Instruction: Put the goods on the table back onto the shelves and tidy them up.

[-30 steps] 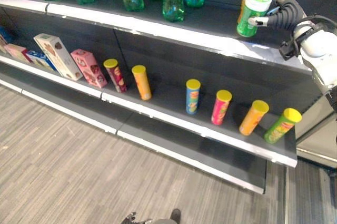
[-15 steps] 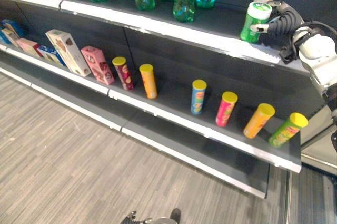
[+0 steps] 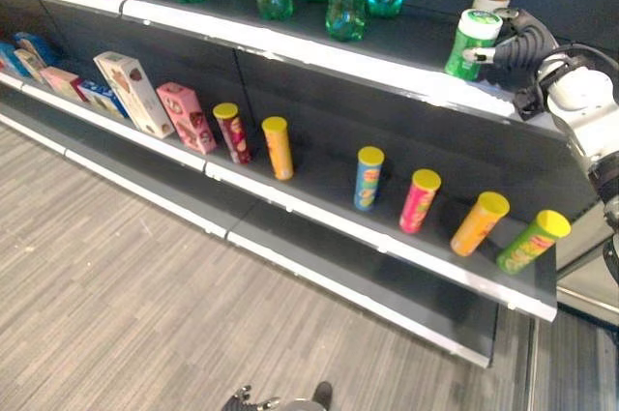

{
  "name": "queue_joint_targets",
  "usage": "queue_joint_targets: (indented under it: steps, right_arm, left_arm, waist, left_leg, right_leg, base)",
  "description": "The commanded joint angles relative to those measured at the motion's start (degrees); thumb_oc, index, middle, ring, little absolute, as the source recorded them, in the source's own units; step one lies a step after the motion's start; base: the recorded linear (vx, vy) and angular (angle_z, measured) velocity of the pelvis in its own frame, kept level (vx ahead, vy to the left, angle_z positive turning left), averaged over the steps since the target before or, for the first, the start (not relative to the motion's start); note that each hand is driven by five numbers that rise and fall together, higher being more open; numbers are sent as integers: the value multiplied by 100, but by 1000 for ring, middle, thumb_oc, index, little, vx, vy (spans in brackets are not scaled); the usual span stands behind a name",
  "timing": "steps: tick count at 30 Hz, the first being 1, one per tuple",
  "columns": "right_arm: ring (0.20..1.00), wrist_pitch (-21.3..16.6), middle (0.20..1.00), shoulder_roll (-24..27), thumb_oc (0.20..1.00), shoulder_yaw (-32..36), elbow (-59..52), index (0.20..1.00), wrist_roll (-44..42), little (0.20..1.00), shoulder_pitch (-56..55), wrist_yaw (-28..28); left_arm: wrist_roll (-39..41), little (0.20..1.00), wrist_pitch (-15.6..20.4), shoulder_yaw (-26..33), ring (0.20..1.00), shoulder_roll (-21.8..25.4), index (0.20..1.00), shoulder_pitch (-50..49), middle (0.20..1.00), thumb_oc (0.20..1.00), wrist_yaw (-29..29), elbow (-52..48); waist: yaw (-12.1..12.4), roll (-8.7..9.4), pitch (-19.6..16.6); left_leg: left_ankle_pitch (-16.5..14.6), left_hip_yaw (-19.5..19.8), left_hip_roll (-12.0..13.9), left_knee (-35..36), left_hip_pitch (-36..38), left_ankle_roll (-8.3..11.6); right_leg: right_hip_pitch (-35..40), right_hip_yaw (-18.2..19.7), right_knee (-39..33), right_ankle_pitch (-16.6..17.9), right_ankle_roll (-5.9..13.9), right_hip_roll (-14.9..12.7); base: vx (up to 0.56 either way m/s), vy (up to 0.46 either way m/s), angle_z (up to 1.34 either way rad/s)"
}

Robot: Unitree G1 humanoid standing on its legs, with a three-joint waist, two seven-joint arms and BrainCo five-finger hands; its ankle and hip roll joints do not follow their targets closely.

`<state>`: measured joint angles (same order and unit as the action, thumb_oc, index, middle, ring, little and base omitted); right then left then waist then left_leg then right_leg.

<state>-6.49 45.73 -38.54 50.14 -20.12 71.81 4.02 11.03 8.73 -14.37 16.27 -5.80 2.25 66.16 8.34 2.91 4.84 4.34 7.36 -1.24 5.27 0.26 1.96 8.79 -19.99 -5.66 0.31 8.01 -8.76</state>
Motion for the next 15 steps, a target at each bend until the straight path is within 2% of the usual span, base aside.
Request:
queue_joint_targets:
  steps: [1, 3, 4, 5, 6, 7, 15]
  right_arm:
    - [200, -108, 200, -3, 200, -262, 297, 200, 147, 200, 759, -125]
    - [200, -100, 200, -6, 200, -248, 343, 200, 151, 200, 764, -136]
    - [432, -104, 432, -16, 432, -231, 374, 432, 161, 432, 769, -158]
    - [545, -110, 545, -120, 545, -157, 371, 545, 142, 545, 647, -177]
    - [715, -110, 715, -119, 715, -151, 367, 715, 144, 715, 641, -178]
    - [1000, -104, 1000, -130, 1000, -106, 389, 1000, 67, 1000, 741, -194]
    - [1000, -79, 1000, 42, 1000, -83, 148, 1000, -51, 1000, 808, -221]
  left_arm:
    - [131, 1000, 93, -333, 1000, 394, 1000, 426, 1000, 1000, 14, 253]
    - [125, 1000, 86, -337, 1000, 399, 1000, 421, 1000, 1000, 11, 261]
    - [113, 1000, 81, -339, 1000, 403, 1000, 416, 1000, 1000, 8, 261]
    - [-54, 1000, 182, -433, 1000, 375, 1000, 504, 1000, 1000, 72, 281]
    - [-56, 1000, 185, -435, 1000, 376, 1000, 504, 1000, 1000, 73, 285]
    - [-22, 1000, 115, -438, 1000, 439, 1000, 499, 1000, 1000, -65, 270]
    - [-27, 1000, 37, -350, 1000, 473, 1000, 444, 1000, 1000, -111, 299]
  waist:
    - [183, 296, 24]
    - [177, 300, 30]
    - [177, 299, 33]
    - [140, 301, 32]
    - [142, 304, 29]
    - [157, 299, 27]
    - [126, 275, 13]
  left_leg:
    - [-492, -331, 482, -218, -39, 485]
    - [-492, -325, 486, -210, -34, 484]
    - [-492, -336, 490, -206, -30, 483]
    - [-500, -345, 490, -225, -35, 480]
    - [-501, -345, 489, -227, -36, 480]
    - [-507, -342, 483, -230, -39, 475]
    - [-515, -339, 467, -218, -25, 466]
  right_leg:
    - [277, 75, 280, -516, 333, -402]
    - [278, 79, 279, -521, 331, -402]
    - [279, 76, 278, -521, 328, -403]
    - [276, 86, 282, -519, 331, -407]
    - [275, 86, 282, -519, 331, -408]
    - [277, 93, 280, -516, 337, -414]
    - [286, 90, 271, -500, 337, -419]
  base:
    - [0, 0, 0]
    - [0, 0, 0]
    - [0, 0, 0]
    - [0, 0, 0]
    - [0, 0, 0]
    - [0, 0, 0]
    - [-2, 1, 0]
